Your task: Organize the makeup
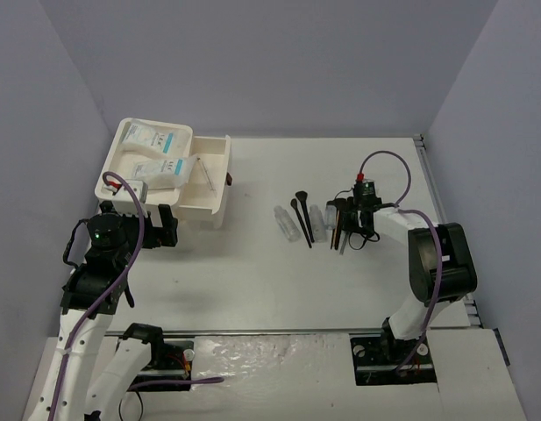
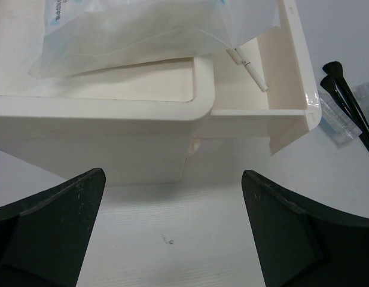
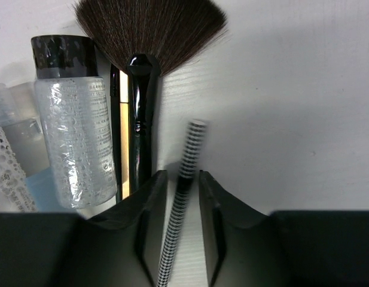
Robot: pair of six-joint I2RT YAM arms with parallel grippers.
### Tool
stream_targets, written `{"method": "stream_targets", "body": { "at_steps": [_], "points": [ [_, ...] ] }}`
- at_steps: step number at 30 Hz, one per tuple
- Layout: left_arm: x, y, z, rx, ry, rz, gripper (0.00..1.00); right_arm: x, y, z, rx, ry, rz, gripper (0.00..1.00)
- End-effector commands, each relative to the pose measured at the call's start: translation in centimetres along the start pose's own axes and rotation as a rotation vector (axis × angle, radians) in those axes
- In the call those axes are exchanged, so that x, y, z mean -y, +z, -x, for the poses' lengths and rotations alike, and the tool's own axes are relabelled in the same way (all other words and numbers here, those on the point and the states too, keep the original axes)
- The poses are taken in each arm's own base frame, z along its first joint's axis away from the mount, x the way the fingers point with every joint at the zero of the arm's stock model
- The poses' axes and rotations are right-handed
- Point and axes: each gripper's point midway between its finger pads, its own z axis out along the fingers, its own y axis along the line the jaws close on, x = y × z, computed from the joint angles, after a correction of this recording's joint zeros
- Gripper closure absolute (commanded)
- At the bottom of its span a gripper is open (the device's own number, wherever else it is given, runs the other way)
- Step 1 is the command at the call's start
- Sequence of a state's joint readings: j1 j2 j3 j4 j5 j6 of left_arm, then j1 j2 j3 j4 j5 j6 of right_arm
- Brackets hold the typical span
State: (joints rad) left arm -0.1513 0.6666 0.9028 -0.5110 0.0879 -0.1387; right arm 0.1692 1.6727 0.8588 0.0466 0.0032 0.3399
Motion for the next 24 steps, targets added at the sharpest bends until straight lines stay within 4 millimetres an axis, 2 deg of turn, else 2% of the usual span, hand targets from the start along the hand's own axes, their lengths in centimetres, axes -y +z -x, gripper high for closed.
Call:
{"method": "stream_targets", "body": {
  "at_steps": [1,3,4,6,9,11,13,14,17,20,22,24],
  "points": [
    [0.4,-0.1,2.5,0.084,0.006,-0.016,0.03,1.3,-0.8,1.6,0.043,0.005,-0.085,0.90],
    [0.4,-0.1,2.5,0.085,0.005,-0.016,0.03,1.6,-1.5,2.2,0.068,0.004,-0.105,0.99],
    [0.4,-0.1,2.5,0.085,0.007,-0.016,0.03,1.6,-1.9,2.1,0.062,0.002,-0.104,1.00],
    [0.4,-0.1,2.5,0.084,0.006,-0.016,0.03,0.7,-3.5,3.6,0.117,0.009,-0.069,1.00],
    [0.4,0.0,2.5,0.082,0.005,-0.016,0.03,-2.5,-6.9,6.7,0.216,0.007,0.026,1.00],
    [0.4,0.0,2.5,0.082,0.008,-0.016,0.03,-5.9,-10.2,9.6,0.312,0.005,0.123,1.00],
    [0.4,0.0,2.5,0.082,0.007,-0.016,0.03,-10.8,-13.4,11.2,0.375,-0.019,0.242,1.00],
    [0.4,0.0,2.5,0.082,0.007,-0.016,0.03,-13.2,-15.5,13.1,0.430,-0.008,0.311,1.00],
    [0.4,-0.1,2.6,0.085,0.008,-0.016,0.03,-19.4,-20.0,15.4,0.507,-0.007,0.504,1.00],
    [0.3,-0.2,2.6,0.092,0.010,-0.015,0.03,-26.2,-24.2,16.9,0.556,-0.018,0.699,1.00],
    [0.3,-0.2,2.6,0.093,0.011,-0.013,0.03,-30.3,-25.6,17.1,0.560,-0.027,0.811,1.00],
    [0.3,-0.3,2.6,0.093,0.011,-0.012,0.03,-33.5,-27.2,17.8,0.569,-0.014,0.915,1.00]
  ]
}}
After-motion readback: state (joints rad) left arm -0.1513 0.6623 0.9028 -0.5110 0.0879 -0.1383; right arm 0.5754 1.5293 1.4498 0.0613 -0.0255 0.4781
